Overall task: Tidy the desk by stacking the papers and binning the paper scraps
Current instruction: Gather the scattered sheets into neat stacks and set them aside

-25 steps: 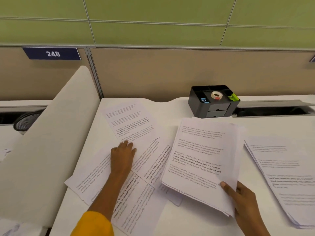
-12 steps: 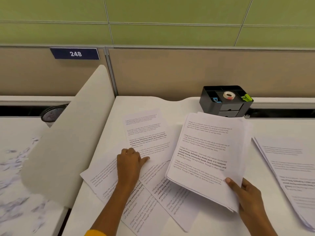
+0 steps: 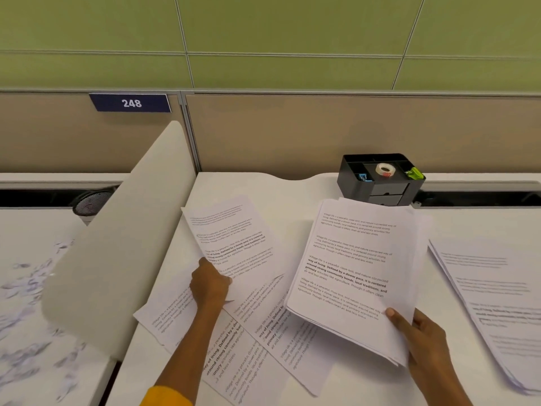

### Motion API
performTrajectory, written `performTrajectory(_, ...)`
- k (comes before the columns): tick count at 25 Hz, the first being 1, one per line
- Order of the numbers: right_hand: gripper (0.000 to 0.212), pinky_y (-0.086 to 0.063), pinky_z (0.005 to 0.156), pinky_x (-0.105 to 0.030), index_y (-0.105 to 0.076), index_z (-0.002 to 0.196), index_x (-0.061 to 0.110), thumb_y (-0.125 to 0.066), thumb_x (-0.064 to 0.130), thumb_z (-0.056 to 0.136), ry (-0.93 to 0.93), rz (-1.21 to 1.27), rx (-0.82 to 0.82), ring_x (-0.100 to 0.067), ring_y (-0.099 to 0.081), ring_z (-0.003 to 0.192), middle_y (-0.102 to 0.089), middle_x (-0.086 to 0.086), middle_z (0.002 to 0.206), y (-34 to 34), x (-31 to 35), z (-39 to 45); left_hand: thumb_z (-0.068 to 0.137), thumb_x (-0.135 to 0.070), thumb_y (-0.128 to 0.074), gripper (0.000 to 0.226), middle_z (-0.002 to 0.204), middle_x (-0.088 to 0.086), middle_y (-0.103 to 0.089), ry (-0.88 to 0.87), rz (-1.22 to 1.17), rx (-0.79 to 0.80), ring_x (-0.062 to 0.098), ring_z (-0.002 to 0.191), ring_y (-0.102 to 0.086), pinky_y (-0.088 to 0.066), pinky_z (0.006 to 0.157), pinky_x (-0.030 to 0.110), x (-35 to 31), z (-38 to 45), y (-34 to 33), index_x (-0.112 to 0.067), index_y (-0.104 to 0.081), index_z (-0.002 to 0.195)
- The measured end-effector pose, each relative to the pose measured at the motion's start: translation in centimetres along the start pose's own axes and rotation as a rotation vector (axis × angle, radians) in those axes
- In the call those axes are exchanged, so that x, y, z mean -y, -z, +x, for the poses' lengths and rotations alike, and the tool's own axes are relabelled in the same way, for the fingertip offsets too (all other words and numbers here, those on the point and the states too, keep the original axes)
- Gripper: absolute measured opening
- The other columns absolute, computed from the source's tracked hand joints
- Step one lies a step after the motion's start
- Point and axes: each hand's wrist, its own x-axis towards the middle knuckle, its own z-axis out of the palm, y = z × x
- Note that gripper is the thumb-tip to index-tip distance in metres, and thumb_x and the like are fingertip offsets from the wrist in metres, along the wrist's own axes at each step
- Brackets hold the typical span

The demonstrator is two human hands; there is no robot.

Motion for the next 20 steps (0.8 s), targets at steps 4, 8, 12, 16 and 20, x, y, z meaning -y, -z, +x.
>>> performTrajectory(4, 0.072, -0.058, 0.058, -0.022, -0.068, 0.095, 0.010, -0.089, 0.048, 0.037, 0.005, -0.028, -0.035, -0.027, -0.072, 0.084, -0.075, -0.005, 0.087, 0.1, -0.2, 0.0, 0.088, -0.009, -0.061, 0.015, 0.105, 0.017, -0.068, -0.085, -0.202, -0.137, 0.031, 0.088, -0.061, -0.043, 0.070, 0.032, 1.4, 0.1, 0.6, -0.003, -0.067, 0.101)
performTrajectory(8, 0.060, -0.061, 0.067, -0.032, -0.070, 0.090, 0.012, -0.085, 0.053, 0.048, -0.005, -0.042, -0.077, -0.030, -0.070, 0.089, -0.075, -0.006, 0.091, 0.0, -0.4, -0.5, 0.089, -0.008, -0.060, 0.010, 0.102, 0.012, -0.068, -0.016, -0.785, -0.036, 0.024, 0.090, -0.062, -0.056, 0.074, 0.036, 1.6, 0.1, 2.4, -0.013, -0.066, 0.095)
performTrajectory(12, 0.049, -0.058, 0.076, -0.037, -0.070, 0.090, 0.012, -0.084, 0.045, 0.056, 0.011, -0.042, -0.095, -0.032, -0.070, 0.091, -0.074, -0.009, 0.094, -0.4, -0.3, -0.9, 0.088, -0.005, -0.060, 0.020, 0.099, 0.003, -0.068, -0.001, -1.062, 0.155, 0.016, 0.092, -0.063, -0.057, 0.064, 0.022, 0.3, -1.7, 4.3, -0.010, -0.064, 0.106)
performTrajectory(16, 0.017, -0.058, 0.075, -0.036, -0.067, 0.100, 0.008, -0.067, 0.007, 0.083, 0.016, -0.013, -0.062, -0.035, -0.067, 0.092, -0.071, -0.014, 0.099, -1.2, 0.4, -1.3, 0.084, -0.003, -0.064, 0.018, 0.094, 0.002, -0.069, -0.014, -0.940, 0.364, 0.017, 0.087, -0.063, -0.053, 0.065, 0.027, -1.0, -5.4, 3.3, -0.016, -0.065, 0.097)
performTrajectory(20, 0.021, -0.053, 0.072, -0.035, -0.063, 0.106, 0.004, -0.065, 0.007, 0.085, 0.039, -0.026, -0.051, -0.030, -0.066, 0.085, -0.069, -0.009, 0.094, -2.0, 1.5, -2.0, 0.084, -0.007, -0.065, 0.018, 0.094, 0.001, -0.072, -0.077, -0.779, 0.482, 0.017, 0.087, -0.067, -0.055, 0.069, 0.030, -1.1, -9.1, 0.5, -0.015, -0.067, 0.100)
